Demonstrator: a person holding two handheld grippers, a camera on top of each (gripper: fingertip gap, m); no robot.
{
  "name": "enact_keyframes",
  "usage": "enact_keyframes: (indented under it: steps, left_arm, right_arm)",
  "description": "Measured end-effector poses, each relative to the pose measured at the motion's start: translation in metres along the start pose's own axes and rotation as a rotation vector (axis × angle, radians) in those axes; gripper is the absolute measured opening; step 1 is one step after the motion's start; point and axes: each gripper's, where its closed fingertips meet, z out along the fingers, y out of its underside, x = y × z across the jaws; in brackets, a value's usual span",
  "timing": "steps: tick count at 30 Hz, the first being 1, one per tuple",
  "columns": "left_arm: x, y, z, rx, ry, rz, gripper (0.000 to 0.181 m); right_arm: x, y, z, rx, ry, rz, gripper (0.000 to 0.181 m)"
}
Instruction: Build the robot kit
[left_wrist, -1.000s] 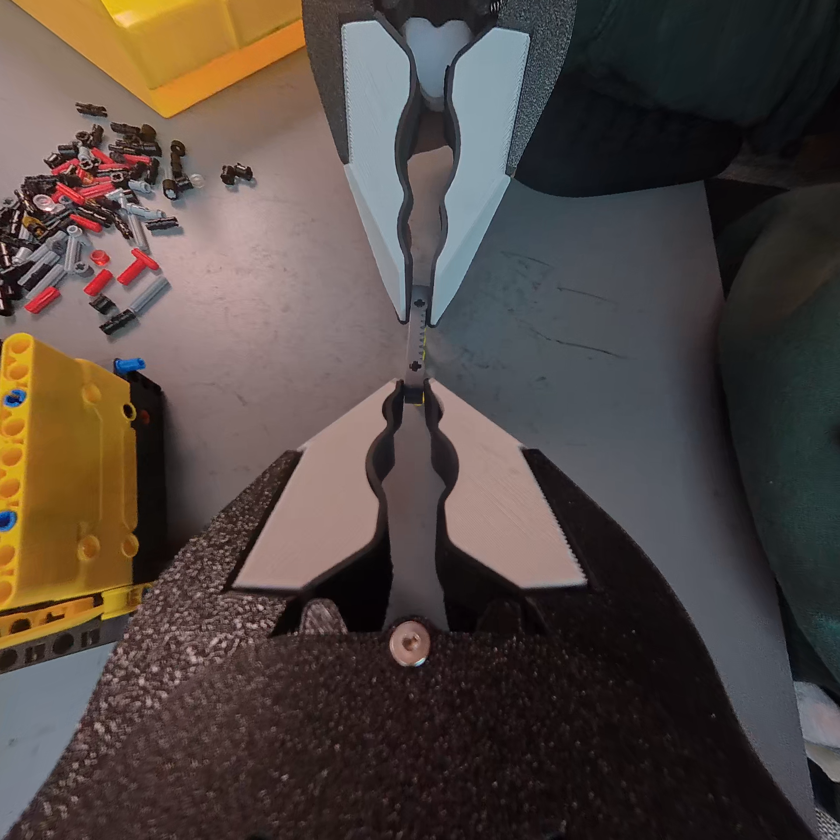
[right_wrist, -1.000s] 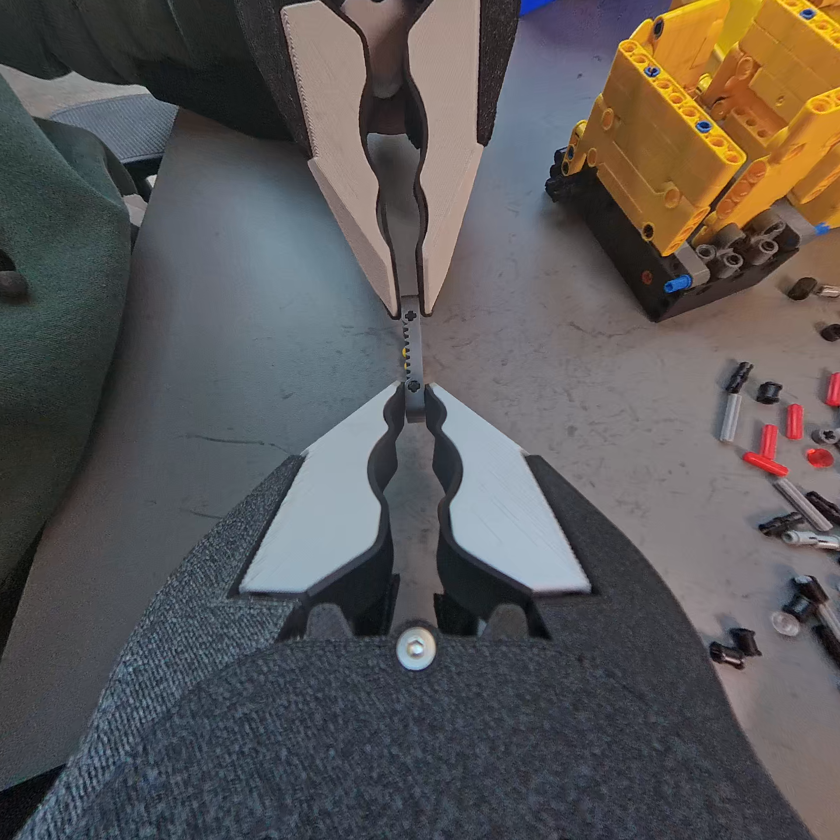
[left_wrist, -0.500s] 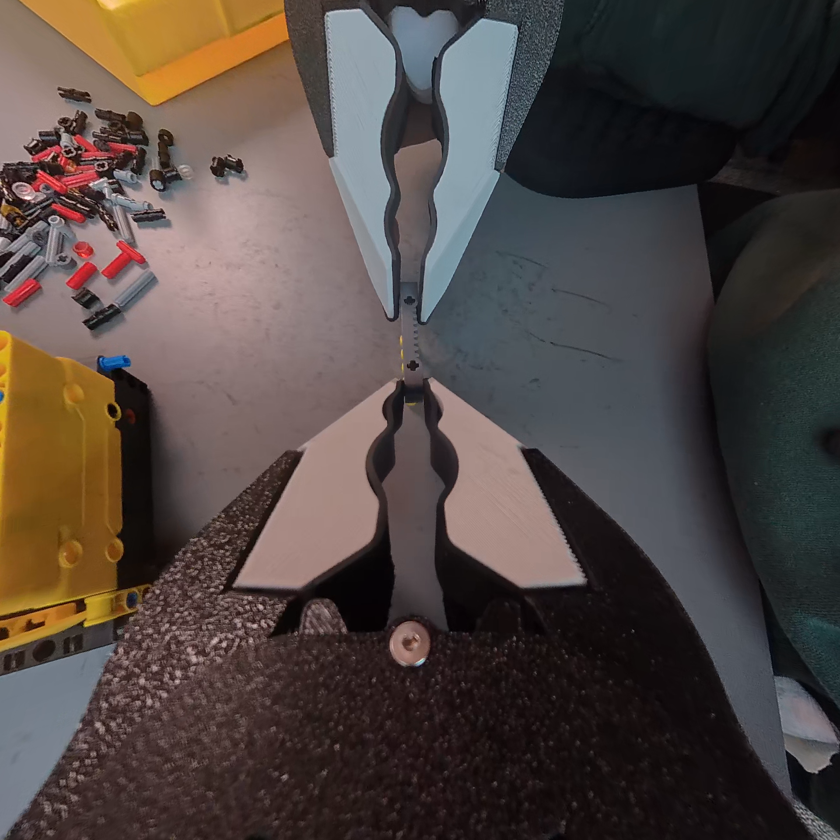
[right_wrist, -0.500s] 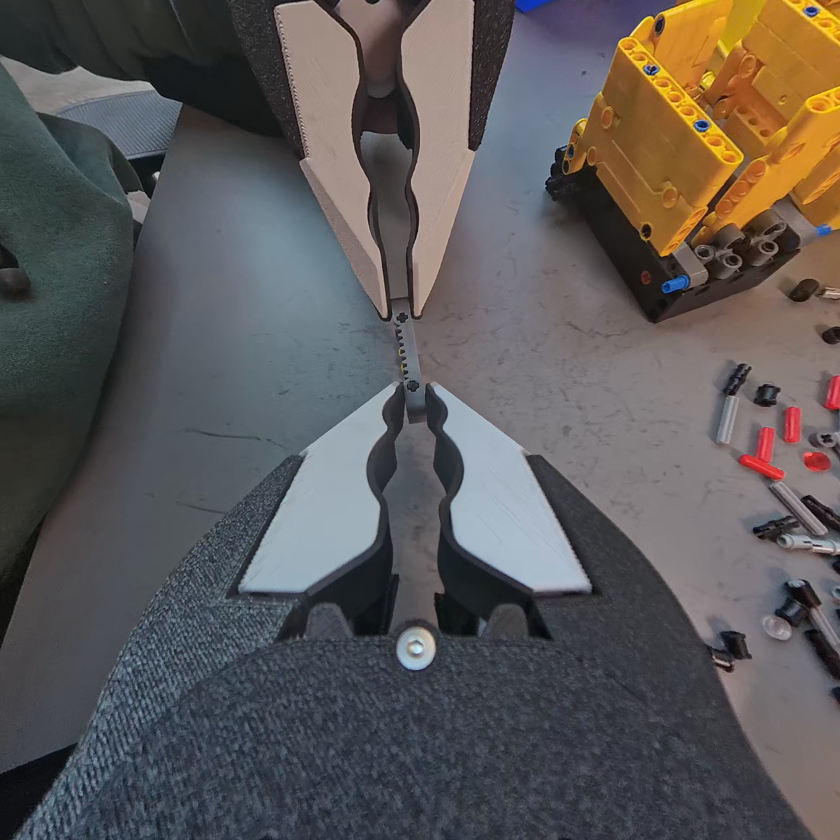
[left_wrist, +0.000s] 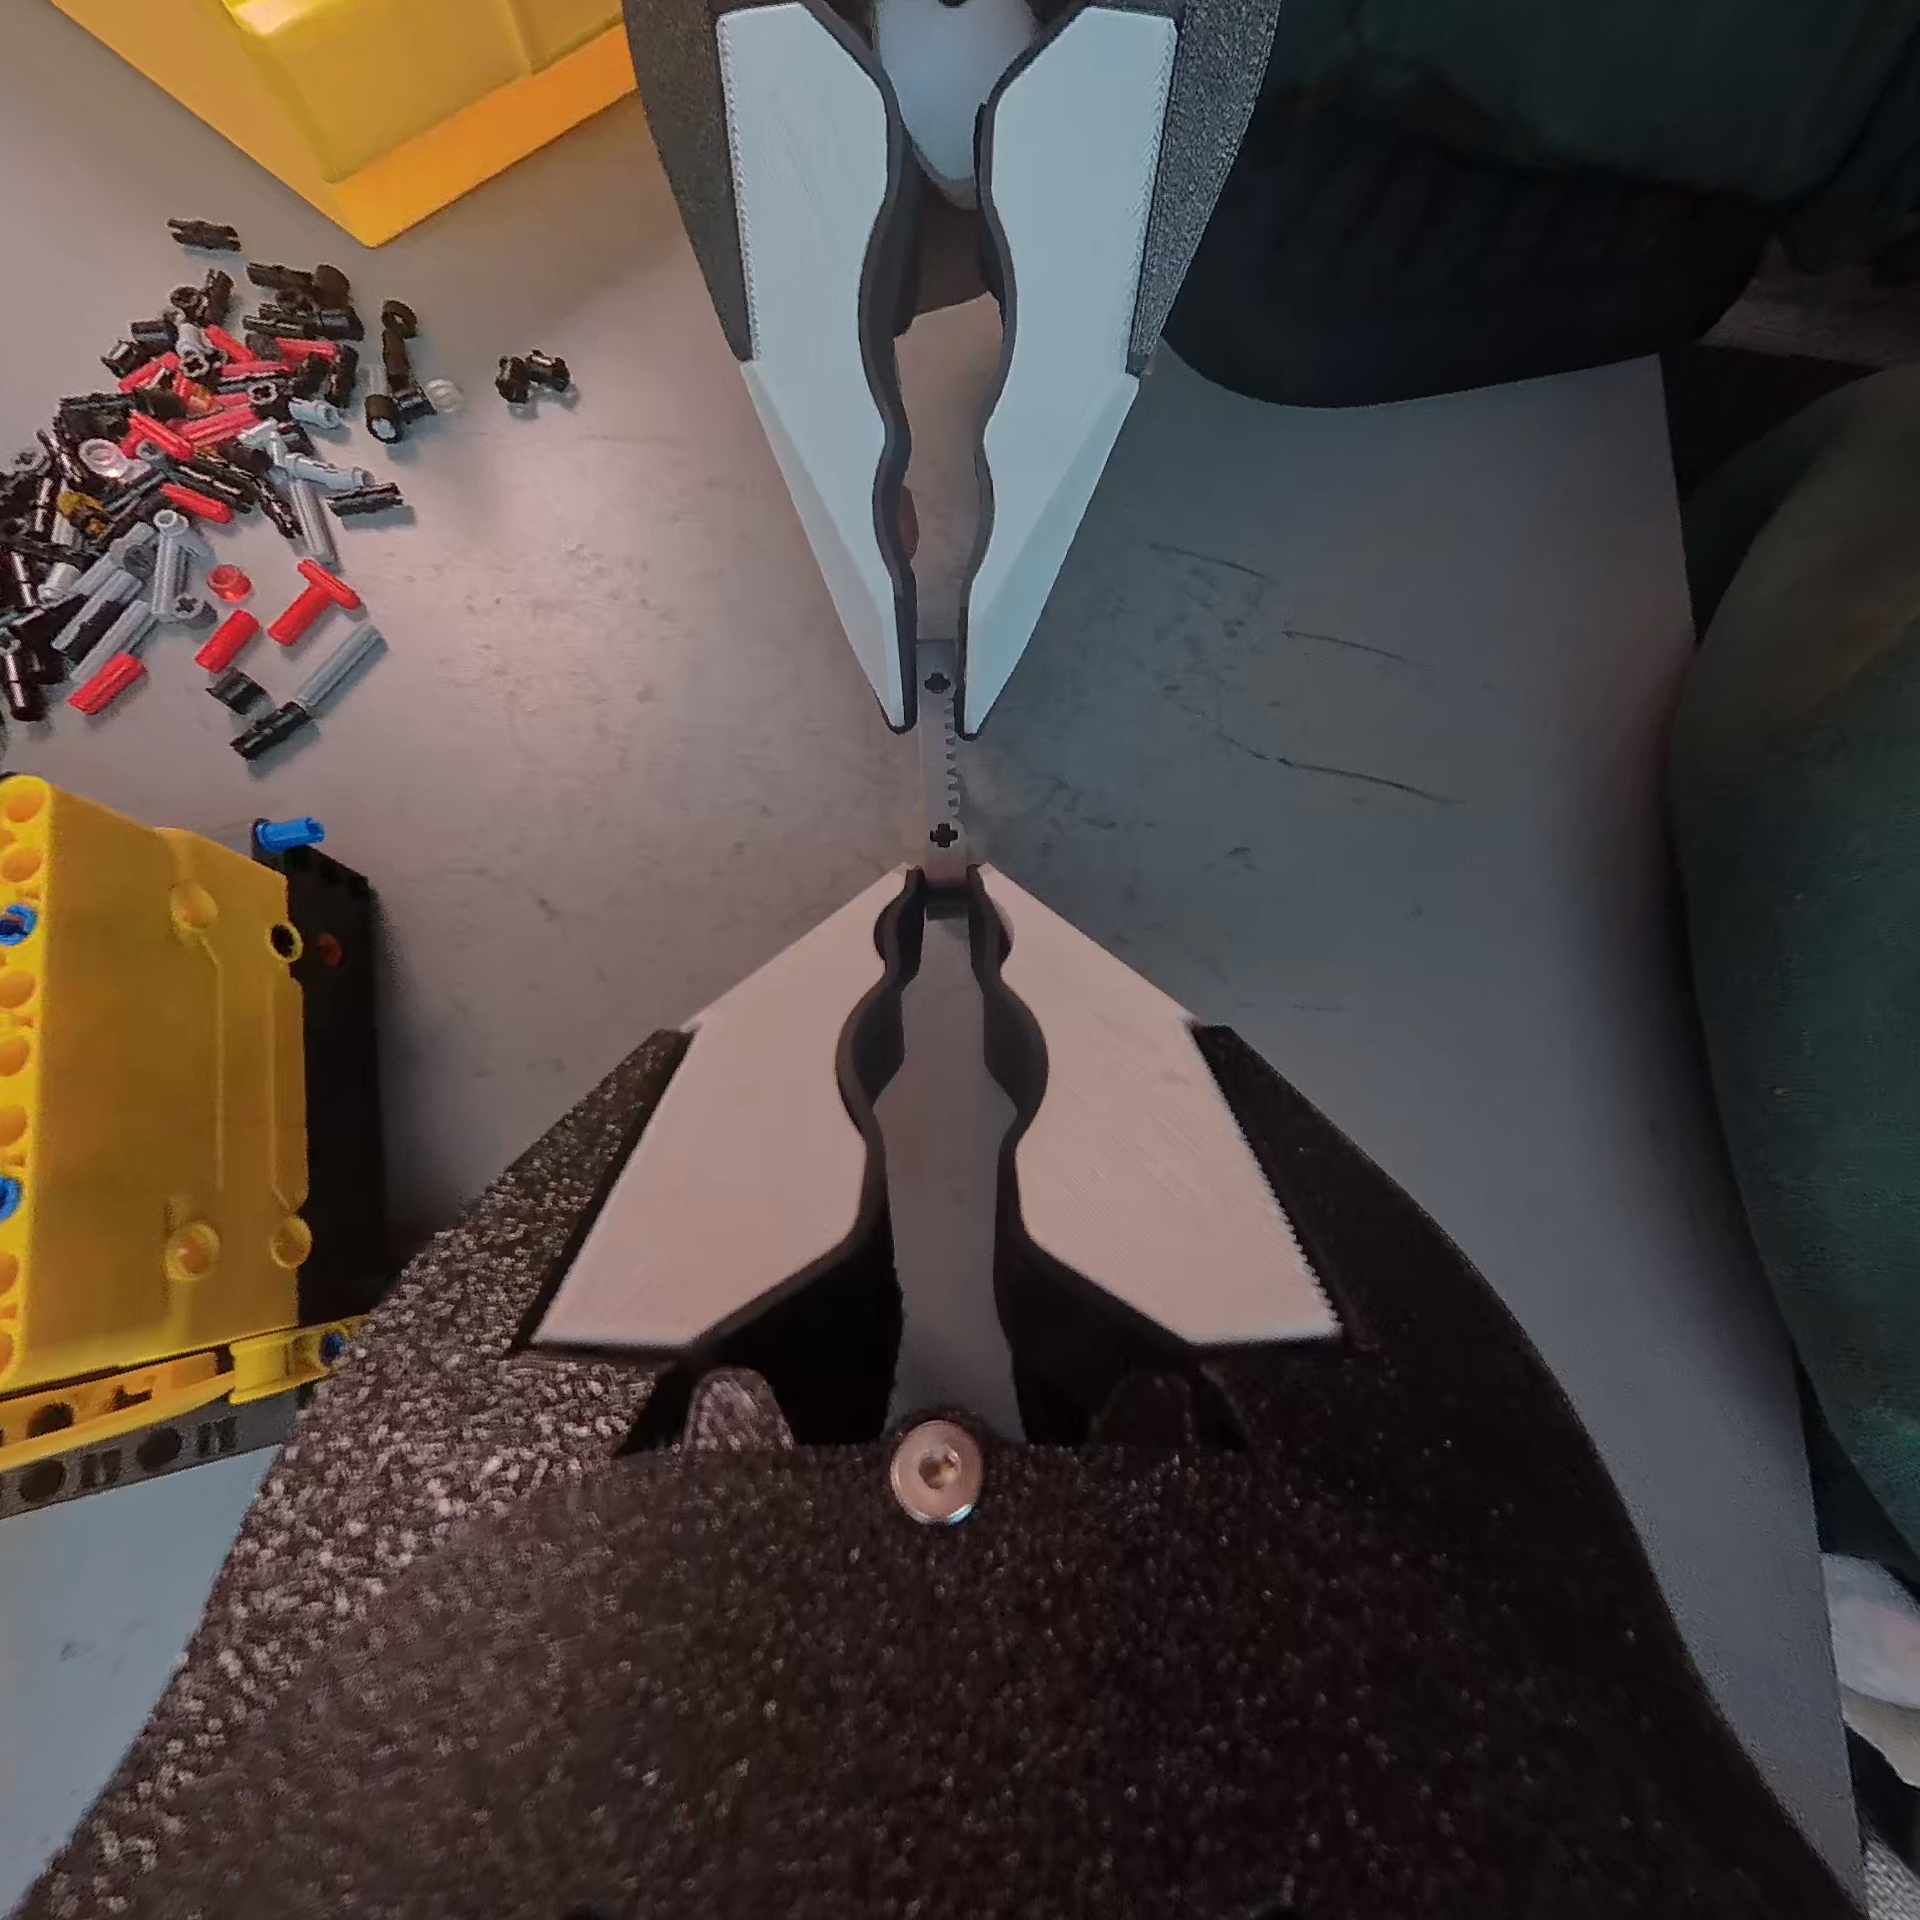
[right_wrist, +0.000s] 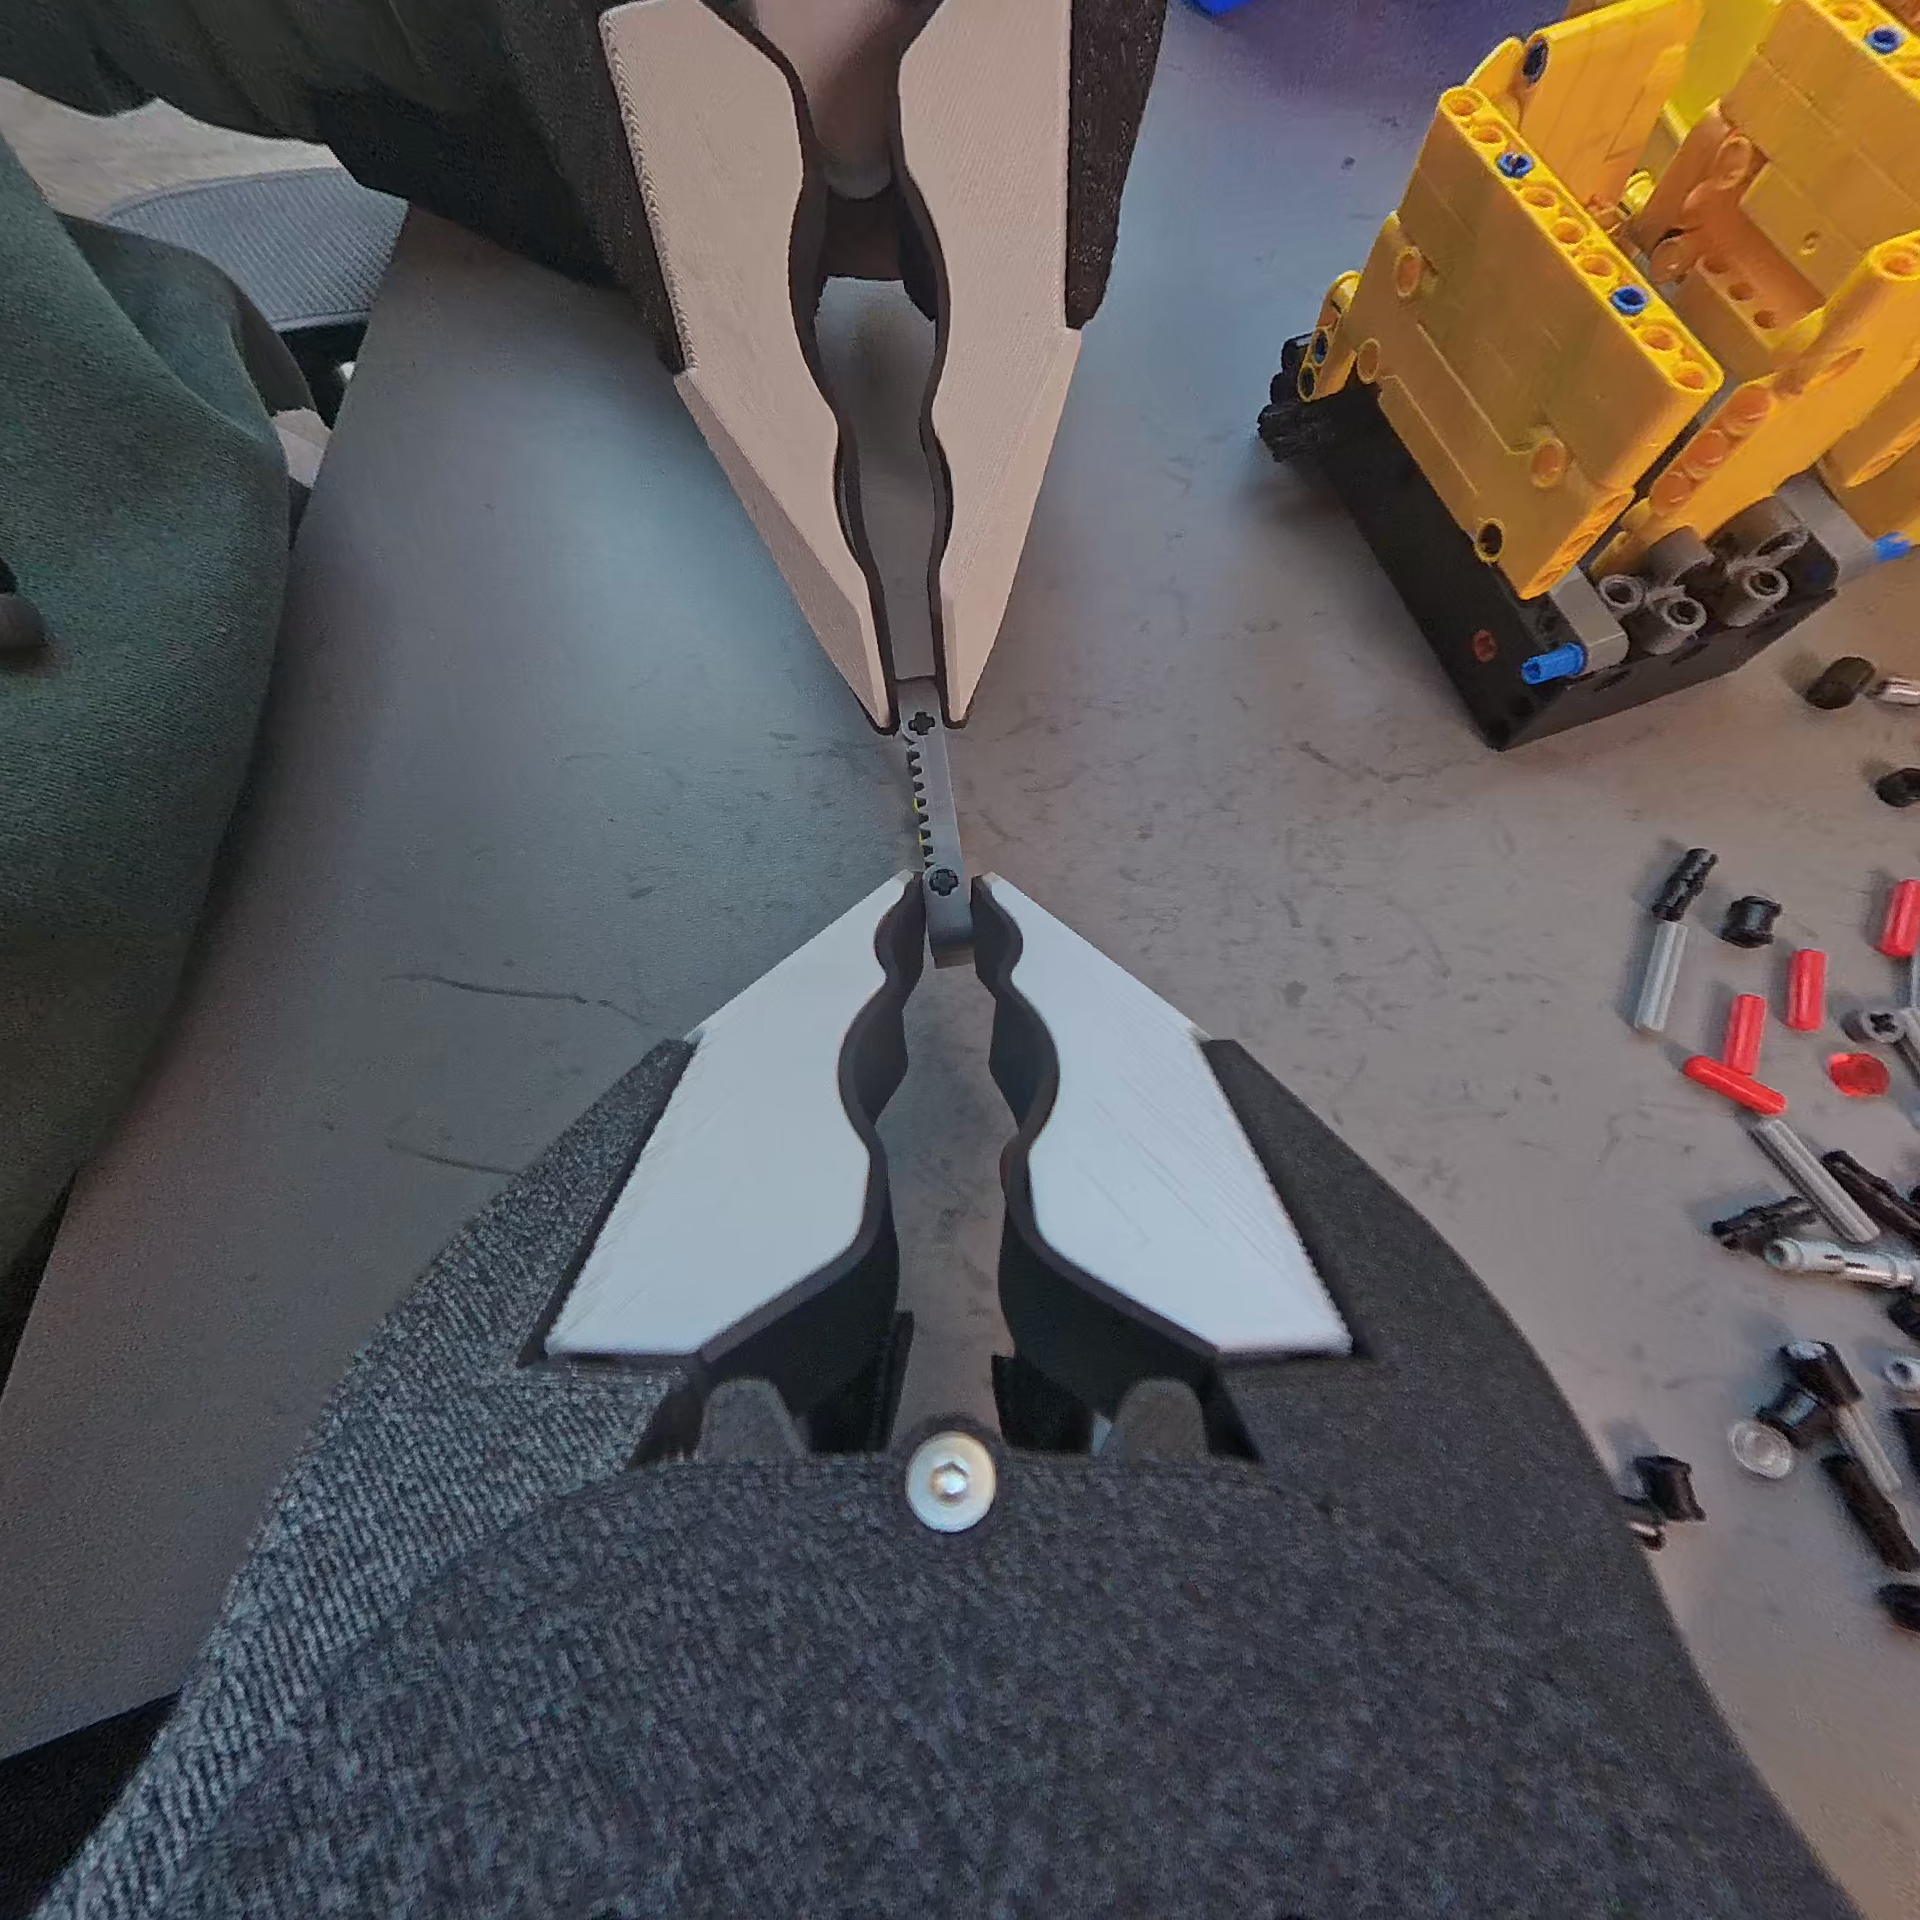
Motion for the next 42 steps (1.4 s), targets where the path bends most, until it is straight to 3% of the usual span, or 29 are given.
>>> enact_keyframes:
  steps: [14,20,26,38,42]
  left_arm:
    - [0.000,0.004,0.005,-0.098,-0.052,0.019,0.007]
    - [0.000,0.003,0.006,-0.070,-0.037,0.011,0.007]
    - [0.006,0.012,0.020,-0.113,-0.017,0.059,0.008]
    - [0.004,-0.019,0.000,0.157,0.187,-0.237,0.007]
    - [-0.007,-0.022,-0.002,0.199,0.256,-0.404,0.007]
  right_arm:
    - [-0.001,0.004,0.002,-0.009,-0.010,-0.006,0.007]
    - [-0.001,0.004,0.002,0.007,-0.010,0.018,0.008]
    - [-0.010,0.002,0.003,0.040,-0.046,0.014,0.007]
    - [-0.008,-0.011,-0.011,0.136,-0.049,0.046,0.008]
    - [0.009,-0.016,-0.015,0.160,0.082,-0.014,0.017]
